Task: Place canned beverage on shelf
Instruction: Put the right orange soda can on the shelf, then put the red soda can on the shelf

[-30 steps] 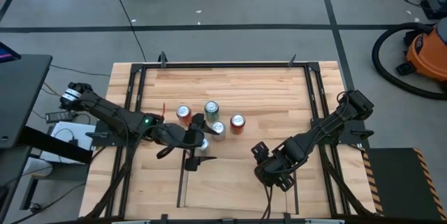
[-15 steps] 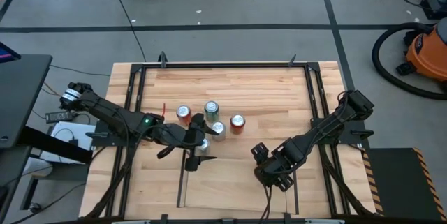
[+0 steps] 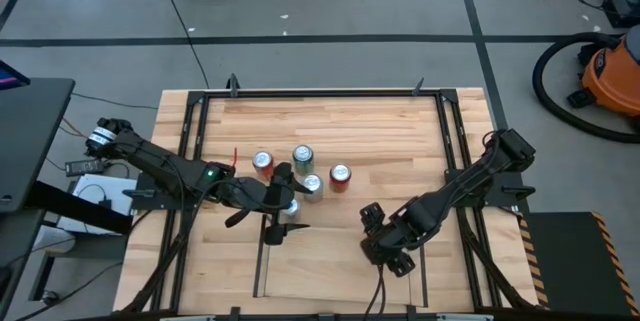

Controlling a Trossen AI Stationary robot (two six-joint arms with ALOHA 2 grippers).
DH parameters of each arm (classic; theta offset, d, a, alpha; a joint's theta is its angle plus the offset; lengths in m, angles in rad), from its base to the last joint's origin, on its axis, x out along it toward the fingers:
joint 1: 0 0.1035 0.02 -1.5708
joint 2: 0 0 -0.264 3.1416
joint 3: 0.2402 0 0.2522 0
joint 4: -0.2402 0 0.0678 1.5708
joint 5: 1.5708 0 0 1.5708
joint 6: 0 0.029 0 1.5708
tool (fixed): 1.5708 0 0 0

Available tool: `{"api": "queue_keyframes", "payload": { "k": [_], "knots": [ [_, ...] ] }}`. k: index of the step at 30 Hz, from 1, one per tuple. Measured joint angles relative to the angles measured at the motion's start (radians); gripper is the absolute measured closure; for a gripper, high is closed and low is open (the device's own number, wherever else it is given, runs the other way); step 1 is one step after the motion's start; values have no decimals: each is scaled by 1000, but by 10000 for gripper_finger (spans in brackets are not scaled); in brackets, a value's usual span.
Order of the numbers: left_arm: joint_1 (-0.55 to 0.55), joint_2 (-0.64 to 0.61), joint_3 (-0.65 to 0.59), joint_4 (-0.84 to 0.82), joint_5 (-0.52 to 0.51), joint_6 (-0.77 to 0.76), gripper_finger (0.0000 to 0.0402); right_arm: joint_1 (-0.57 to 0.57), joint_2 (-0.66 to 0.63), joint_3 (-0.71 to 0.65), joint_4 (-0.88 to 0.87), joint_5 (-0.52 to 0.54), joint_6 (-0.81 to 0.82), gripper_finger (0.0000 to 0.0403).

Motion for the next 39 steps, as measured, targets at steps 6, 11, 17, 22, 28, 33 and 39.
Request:
{"api": "queue_keyframes", "payload": {
  "k": [6,11,17,22,28,33,39],
  "knots": [
    [0,0,0,-1,0,11,2,0,0,105,-4,5,1,4],
    [0,0,0,-1,-7,10,2,-11,0,201,-8,111,1,4],
    [0,1,0,-22,-42,-12,2,-91,0,232,-85,251,79,8],
    [-10,-13,0,-72,-191,-32,2,-199,1,212,-102,252,143,20],
    [-60,-94,-1,-114,-221,-54,2,-286,3,139,-25,251,120,25],
    [-105,-109,-1,-145,-255,-18,2,-342,2,84,6,259,84,10],
    [-115,-91,-1,-147,-270,-8,2,-419,2,36,138,253,-17,4]
  ]
}}
